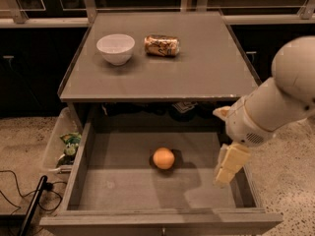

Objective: Pick orange from top drawer and place on counter

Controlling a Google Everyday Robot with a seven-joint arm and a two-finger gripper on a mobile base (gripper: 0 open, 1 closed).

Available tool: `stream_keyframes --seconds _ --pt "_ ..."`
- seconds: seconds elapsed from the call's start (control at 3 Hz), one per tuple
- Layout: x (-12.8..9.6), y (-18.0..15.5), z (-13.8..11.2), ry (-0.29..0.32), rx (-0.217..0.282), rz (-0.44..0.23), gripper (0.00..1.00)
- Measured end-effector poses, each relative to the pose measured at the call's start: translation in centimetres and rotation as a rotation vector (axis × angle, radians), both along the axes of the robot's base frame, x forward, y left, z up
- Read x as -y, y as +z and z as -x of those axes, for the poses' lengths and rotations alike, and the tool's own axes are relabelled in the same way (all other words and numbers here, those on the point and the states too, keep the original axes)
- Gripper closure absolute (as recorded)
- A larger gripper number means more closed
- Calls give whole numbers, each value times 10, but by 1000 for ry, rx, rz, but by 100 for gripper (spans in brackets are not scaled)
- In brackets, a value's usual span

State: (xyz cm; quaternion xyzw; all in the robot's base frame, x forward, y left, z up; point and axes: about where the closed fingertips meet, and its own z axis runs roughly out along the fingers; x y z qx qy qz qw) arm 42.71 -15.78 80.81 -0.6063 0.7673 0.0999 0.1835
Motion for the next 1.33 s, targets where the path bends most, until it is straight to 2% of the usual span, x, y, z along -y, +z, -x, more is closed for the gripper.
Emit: stream_keyframes --seconds 0.33,0.67,1.0,1.33 --pt "-3 -4 -8 -12 33 -7 0" --pt "-3 -3 -8 -11 30 -6 0" --pt "-9 -11 -9 -5 15 -26 0" --pt "-25 -47 -18 0 -18 -77 0"
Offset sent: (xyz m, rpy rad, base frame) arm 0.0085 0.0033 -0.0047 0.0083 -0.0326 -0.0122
